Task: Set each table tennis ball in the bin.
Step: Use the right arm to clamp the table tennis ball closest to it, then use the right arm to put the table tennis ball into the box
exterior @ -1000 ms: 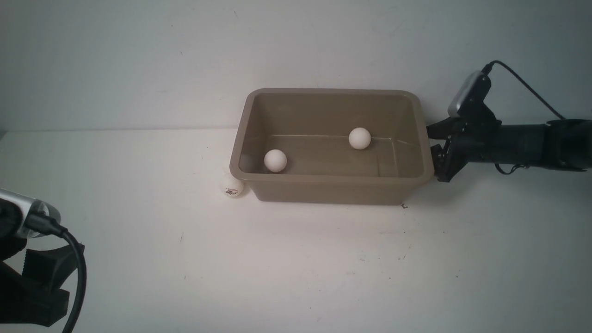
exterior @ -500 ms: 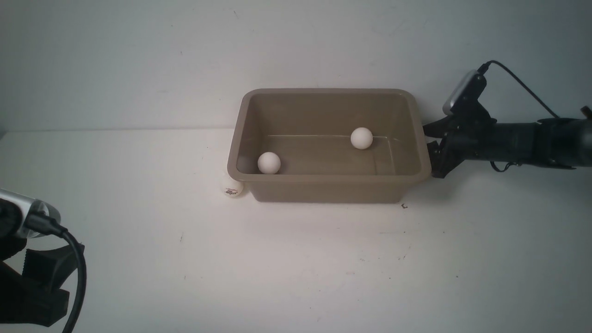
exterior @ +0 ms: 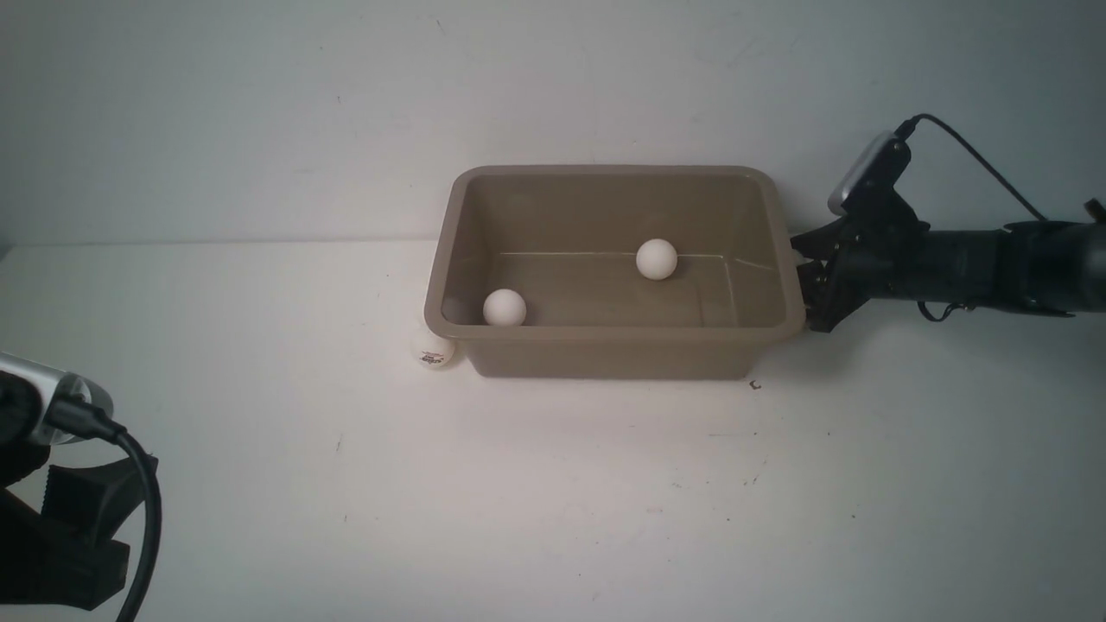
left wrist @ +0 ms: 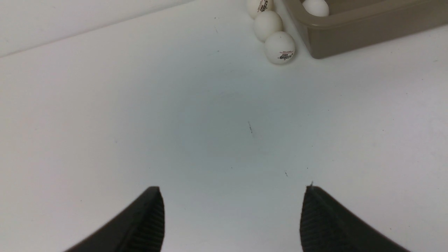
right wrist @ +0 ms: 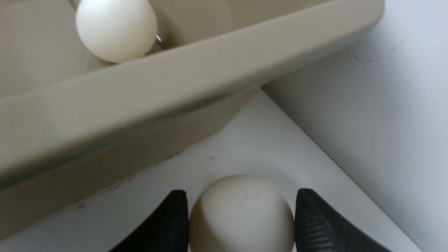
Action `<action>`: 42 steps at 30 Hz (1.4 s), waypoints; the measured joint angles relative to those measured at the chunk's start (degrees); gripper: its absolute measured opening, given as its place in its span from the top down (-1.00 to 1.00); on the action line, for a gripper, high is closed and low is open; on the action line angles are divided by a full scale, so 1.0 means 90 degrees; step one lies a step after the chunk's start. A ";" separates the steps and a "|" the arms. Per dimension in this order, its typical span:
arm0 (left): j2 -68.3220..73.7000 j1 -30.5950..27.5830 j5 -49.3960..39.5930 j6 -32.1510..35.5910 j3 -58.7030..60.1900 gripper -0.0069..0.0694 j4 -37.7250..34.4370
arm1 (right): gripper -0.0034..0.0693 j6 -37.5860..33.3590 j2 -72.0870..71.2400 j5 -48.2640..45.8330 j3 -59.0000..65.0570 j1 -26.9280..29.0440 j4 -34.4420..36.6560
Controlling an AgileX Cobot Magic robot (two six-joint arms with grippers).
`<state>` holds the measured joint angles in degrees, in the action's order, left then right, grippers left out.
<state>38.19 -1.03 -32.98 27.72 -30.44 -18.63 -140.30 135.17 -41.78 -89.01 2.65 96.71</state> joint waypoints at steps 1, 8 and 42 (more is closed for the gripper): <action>0.0000 0.0000 0.0000 0.0000 0.0000 -0.41 0.0000 | -0.08 -0.0030 0.0000 0.0030 -0.0007 0.0000 0.0017; 0.0000 0.0000 0.0000 0.0000 0.0000 -0.41 0.0000 | -0.08 -0.0227 -0.0251 0.0139 -0.0007 0.0200 0.0075; 0.0000 0.0000 0.0019 0.0012 0.0000 -0.41 -0.0066 | -0.37 0.3788 -0.1641 -0.1092 0.0006 -0.0686 -0.1412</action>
<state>38.19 -1.03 -32.81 27.83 -30.44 -19.22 -106.20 120.39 -51.60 -88.96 -3.52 84.00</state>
